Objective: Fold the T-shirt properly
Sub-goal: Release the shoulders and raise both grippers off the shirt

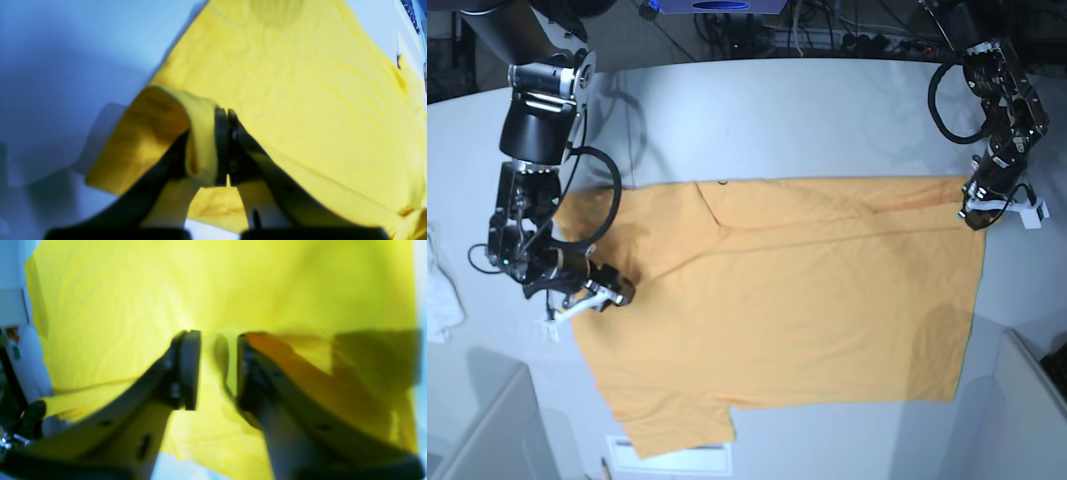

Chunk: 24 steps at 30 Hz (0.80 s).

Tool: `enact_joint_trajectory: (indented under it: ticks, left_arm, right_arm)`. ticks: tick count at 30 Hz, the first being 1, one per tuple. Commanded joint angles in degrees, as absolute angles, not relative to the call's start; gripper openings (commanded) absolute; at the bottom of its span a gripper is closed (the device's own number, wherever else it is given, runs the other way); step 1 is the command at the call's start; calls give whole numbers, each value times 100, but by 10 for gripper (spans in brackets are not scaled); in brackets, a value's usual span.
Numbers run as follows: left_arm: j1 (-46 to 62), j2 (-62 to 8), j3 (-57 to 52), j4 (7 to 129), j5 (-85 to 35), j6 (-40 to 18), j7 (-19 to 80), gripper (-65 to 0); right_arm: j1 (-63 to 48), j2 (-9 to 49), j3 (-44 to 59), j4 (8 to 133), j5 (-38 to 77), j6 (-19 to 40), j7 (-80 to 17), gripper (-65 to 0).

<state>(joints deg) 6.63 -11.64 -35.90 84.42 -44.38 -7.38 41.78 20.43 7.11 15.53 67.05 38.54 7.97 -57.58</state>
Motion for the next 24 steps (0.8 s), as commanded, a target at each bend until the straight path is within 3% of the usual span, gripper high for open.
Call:
enact_joint_trajectory:
  ticks: [1, 2, 8, 11, 18, 24]
  left_arm:
    - [532, -1270, -3609, 8532, -4505, -760, 4057, -650]
    - [523, -1279, -3609, 8532, -4505, -760, 4057, -642]
    - [303, -1279, -3644, 8541, -4505, -760, 4048, -286]
    - [4, -1402, -3609, 8444, -4505, -760, 4040, -184]
    - [31, -1569, -3723, 8769, -4549, -760, 4040, -163]
    - [1051, -1288, -4505, 9578, -4549, -778, 4031, -163]
  right_arm:
    - [2176, 796, 1587, 6800, 3899, 813, -5613, -411]
    - [2167, 796, 1596, 6809, 3890, 813, -5604, -390]
    - [1868, 787, 1613, 7301, 3389, 760, -5007, -374]
    - [1543, 743, 2009, 7697, 3178, 75, -4365, -368]
    - [787, 699, 2721, 8708, 3187, -75, -3802, -368]
    - [31, 48, 3486, 10026, 3187, -75, -3802, -365]
